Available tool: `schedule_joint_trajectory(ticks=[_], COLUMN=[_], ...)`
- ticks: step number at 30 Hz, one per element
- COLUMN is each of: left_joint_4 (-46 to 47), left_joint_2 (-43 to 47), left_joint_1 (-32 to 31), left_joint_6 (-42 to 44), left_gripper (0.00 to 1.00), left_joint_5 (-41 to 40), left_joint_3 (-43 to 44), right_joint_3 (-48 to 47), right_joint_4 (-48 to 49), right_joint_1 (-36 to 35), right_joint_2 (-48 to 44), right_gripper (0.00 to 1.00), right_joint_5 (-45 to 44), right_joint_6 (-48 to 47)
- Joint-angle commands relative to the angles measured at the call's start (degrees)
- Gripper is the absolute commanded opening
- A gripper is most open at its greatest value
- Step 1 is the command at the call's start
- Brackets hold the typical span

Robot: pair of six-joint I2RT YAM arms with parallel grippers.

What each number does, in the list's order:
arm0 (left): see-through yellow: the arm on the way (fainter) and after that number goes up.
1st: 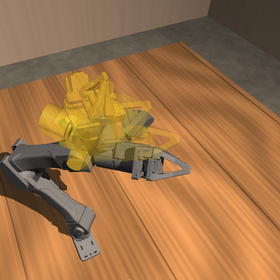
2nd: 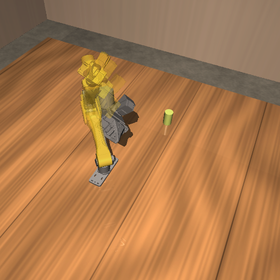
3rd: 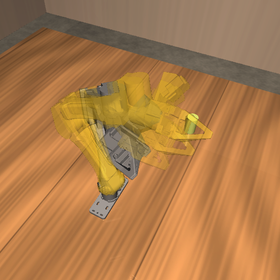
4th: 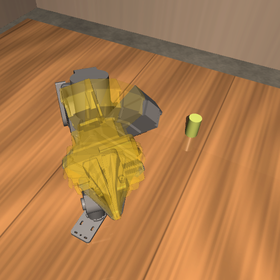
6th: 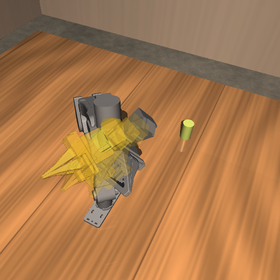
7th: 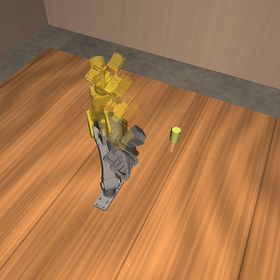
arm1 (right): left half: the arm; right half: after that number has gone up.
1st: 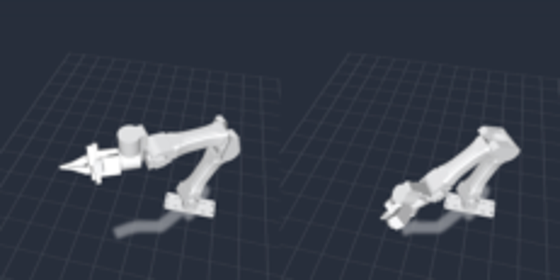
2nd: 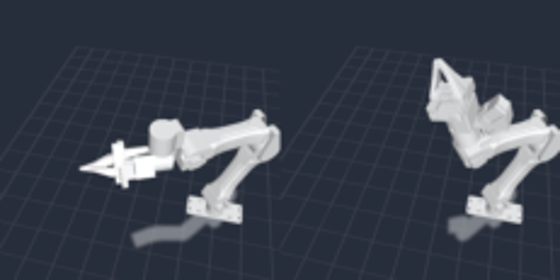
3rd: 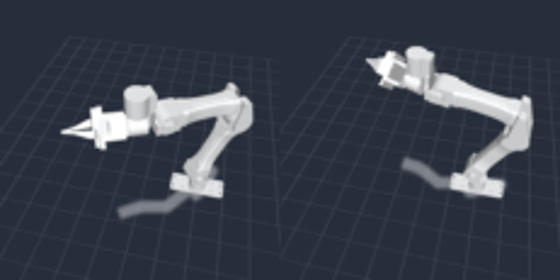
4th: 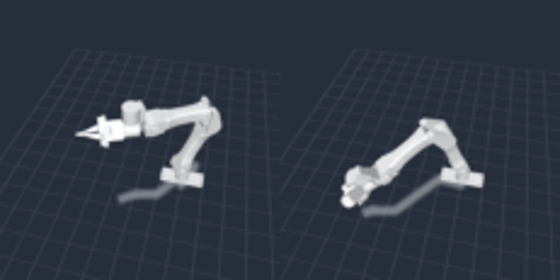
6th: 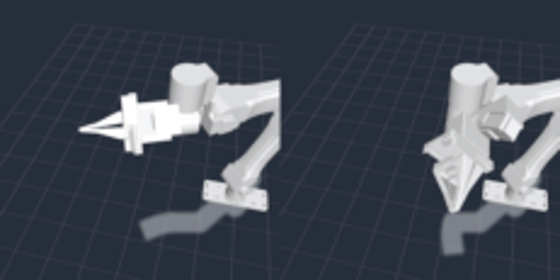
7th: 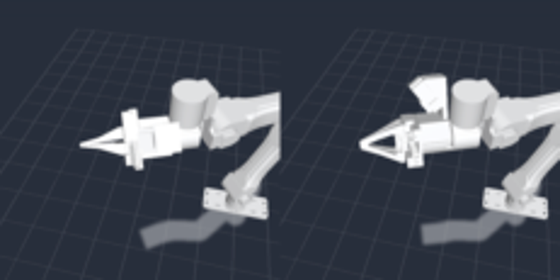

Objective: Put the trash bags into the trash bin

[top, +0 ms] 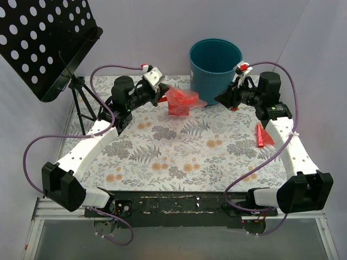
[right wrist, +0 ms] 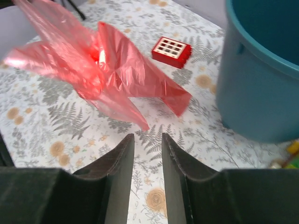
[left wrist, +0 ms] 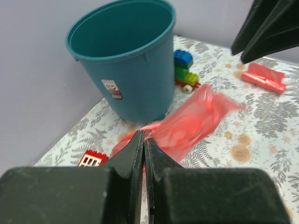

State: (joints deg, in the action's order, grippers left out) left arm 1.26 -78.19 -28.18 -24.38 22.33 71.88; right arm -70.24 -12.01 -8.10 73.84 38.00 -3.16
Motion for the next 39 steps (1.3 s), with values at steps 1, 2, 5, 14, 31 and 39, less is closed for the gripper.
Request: schedule_joint_trajectory(ticks=[1,2,5,14,31,39], left_joint_4=[3.2,3.2,2.7,0.6,0.6,0.0], left_joint_2=[3.4,3.4,3.2,2.1,1.6,2.1], left_joint_1=[0.1,0.1,0.0,0.1,0.1,0.1], left_joint_6=[0.7,0.7,0.2,-2.2,-3.9,-4.2], left_gripper=[0.0,0.0,0.0,0.0,0.0,0.0], left_joint_5=[6.7,6.6,6.3,1.1,-1.8,-2.9], left_joint_3=[-0.7,-0.5,0.4,3.8,7.7,7.6], right_joint_3=[-0.8,-0.7,-0.6,-0.8,-2.3,-2.6], right_joint_4=[4.3,4.5,4.7,0.9,4.2,10.4], right_joint_1=[0.1,0.0,-0.6,-11.1,-16.7,-18.6], right_joint_2=[-0.3,0.0,0.8,-0.2,2.2,5.3], right_gripper=[0.39,0.41,0.44,0.48,0.49,0.32], right_joint_5=[11.3,12.4,16.4,16.8,4.2,4.6], right_joint_6=[0.2,0.4,0.9,-4.8,-10.8,-5.2])
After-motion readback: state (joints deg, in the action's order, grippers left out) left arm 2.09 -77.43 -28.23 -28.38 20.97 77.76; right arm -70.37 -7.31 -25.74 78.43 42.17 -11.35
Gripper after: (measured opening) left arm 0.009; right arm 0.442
